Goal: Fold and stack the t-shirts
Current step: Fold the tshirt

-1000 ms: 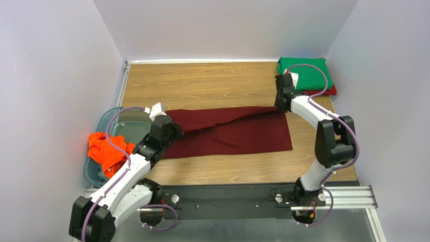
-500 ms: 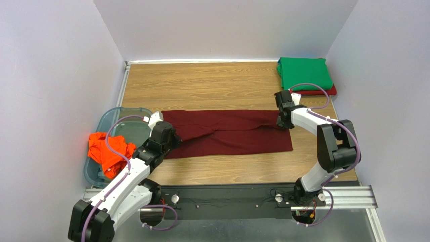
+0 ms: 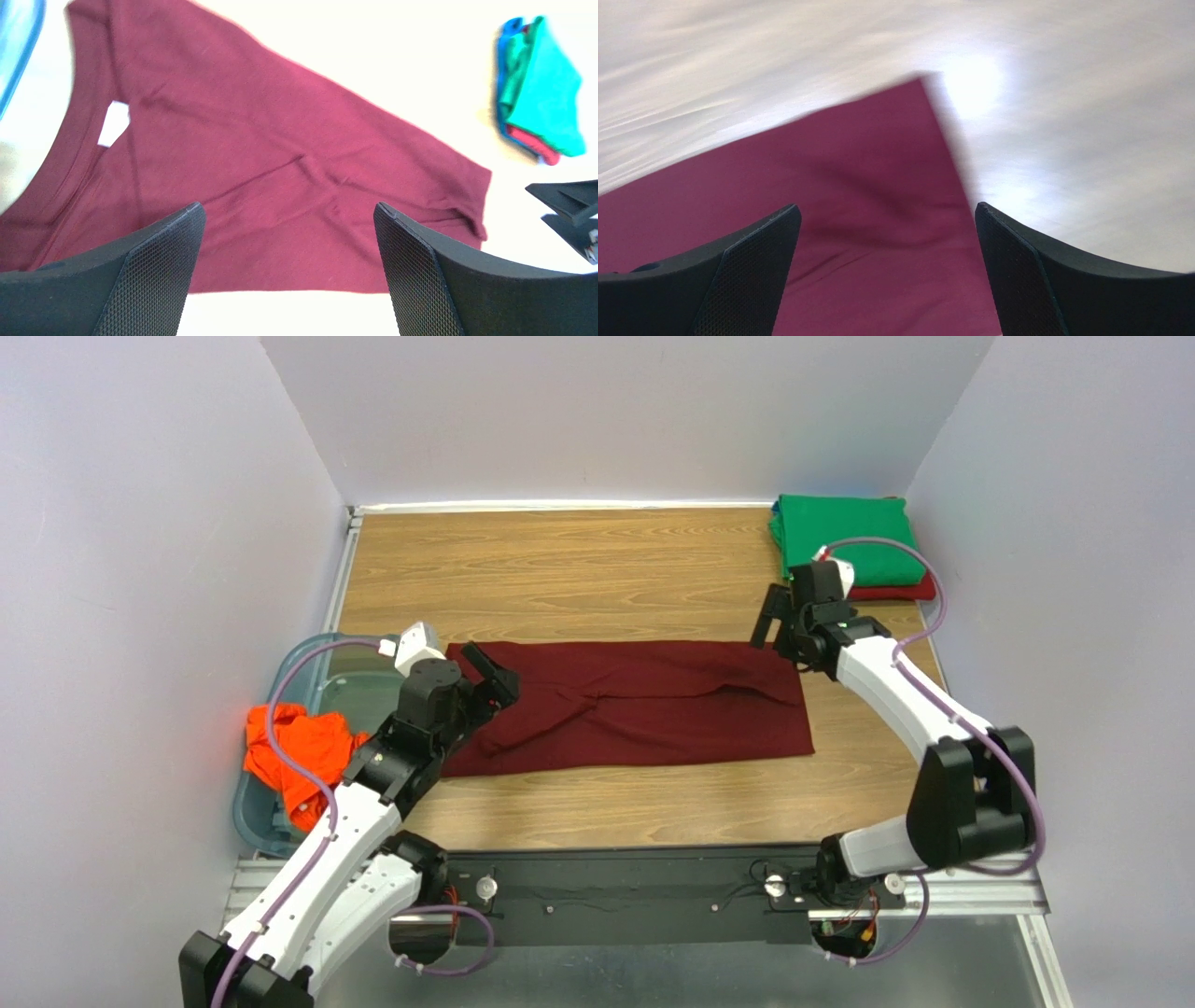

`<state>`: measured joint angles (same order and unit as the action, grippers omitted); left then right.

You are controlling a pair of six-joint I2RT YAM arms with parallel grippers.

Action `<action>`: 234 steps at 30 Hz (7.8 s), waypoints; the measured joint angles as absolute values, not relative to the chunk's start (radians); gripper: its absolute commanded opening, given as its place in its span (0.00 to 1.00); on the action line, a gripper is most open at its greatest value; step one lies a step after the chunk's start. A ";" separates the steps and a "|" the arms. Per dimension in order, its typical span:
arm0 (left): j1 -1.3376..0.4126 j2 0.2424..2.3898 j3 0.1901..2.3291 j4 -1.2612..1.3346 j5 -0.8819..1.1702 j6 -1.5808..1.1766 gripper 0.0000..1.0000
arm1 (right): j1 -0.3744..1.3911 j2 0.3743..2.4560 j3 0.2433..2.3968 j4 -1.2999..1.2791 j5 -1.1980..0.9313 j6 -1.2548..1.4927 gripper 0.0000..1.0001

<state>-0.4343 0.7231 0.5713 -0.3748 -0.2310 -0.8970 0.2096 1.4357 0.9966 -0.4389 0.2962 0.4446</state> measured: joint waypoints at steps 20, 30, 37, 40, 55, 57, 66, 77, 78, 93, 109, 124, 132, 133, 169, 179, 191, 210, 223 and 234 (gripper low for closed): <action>-0.202 1.400 0.705 0.012 0.026 -0.731 0.98 | 0.661 1.969 1.297 -0.097 -0.540 0.362 1.00; -0.144 1.522 0.690 0.101 0.126 -0.706 0.98 | 0.722 2.068 1.416 -0.083 -0.543 0.346 1.00; -0.137 1.524 0.681 0.121 0.137 -0.695 0.98 | 0.747 2.156 1.486 -0.071 -0.544 0.343 0.99; -0.136 1.524 0.678 0.128 0.138 -0.692 0.98 | 0.749 2.167 1.497 -0.064 -0.551 0.348 0.98; -0.130 1.524 0.678 0.128 0.141 -0.681 0.98 | 0.787 2.111 1.410 -0.051 -0.605 0.357 1.00; -0.130 1.524 0.678 0.128 0.141 -0.680 0.98 | 0.794 2.092 1.390 -0.053 -0.621 0.356 1.00; -0.123 1.524 0.678 0.126 0.139 -0.679 0.98 | 0.822 1.983 1.265 -0.049 -0.668 0.340 1.00; -0.117 1.510 0.678 0.100 0.123 -0.675 0.98 | 0.826 1.791 1.106 -0.059 -0.588 0.340 1.00; -0.117 1.509 0.678 0.095 0.123 -0.673 0.98 | 0.826 1.773 1.102 -0.059 -0.571 0.342 1.00; -0.254 1.303 0.658 0.023 0.065 -0.690 0.98 | 0.677 1.472 0.962 -0.141 0.196 0.526 1.00; -0.315 1.455 0.648 0.022 -0.003 -0.734 0.98 | 0.198 1.686 0.929 -0.143 0.002 0.594 1.00; -0.288 1.802 1.060 -0.060 -0.019 -0.706 0.98 | 0.136 1.458 0.675 -0.088 -0.110 0.576 1.00; -0.324 2.206 1.668 -0.195 0.002 -0.647 0.98 | 0.316 1.139 0.430 -0.130 -0.171 0.607 1.00; -0.332 2.251 1.739 -0.200 0.007 -0.641 0.98 | 0.360 1.119 0.419 -0.133 -0.178 0.614 1.00; -0.440 2.750 2.404 -0.052 0.405 -0.709 0.99 | 1.136 1.299 0.619 -0.231 -0.060 0.772 1.00; -0.462 2.703 2.410 -0.026 0.464 -0.721 0.99 | 1.136 1.170 0.672 -0.267 0.118 0.823 1.00; -0.575 1.792 1.813 -0.048 0.271 -0.549 0.98 | 1.124 0.922 0.627 -0.297 0.308 0.886 1.00; -0.799 0.654 0.500 -0.364 -0.004 -1.011 0.98 | 1.089 1.094 0.691 -0.409 0.328 0.859 1.00; -1.042 0.654 0.337 -0.528 0.122 -1.280 0.67 | 0.991 1.084 0.640 -0.471 0.218 0.867 1.00; -1.110 0.688 0.241 -0.518 0.186 -1.371 0.45 | 0.979 1.081 0.626 -0.490 0.184 0.875 1.00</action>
<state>-1.1095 0.6884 0.2413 -0.5179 0.1856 -1.3708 0.9791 1.0805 0.6262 -0.4900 0.1841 0.8753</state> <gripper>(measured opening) 0.471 0.998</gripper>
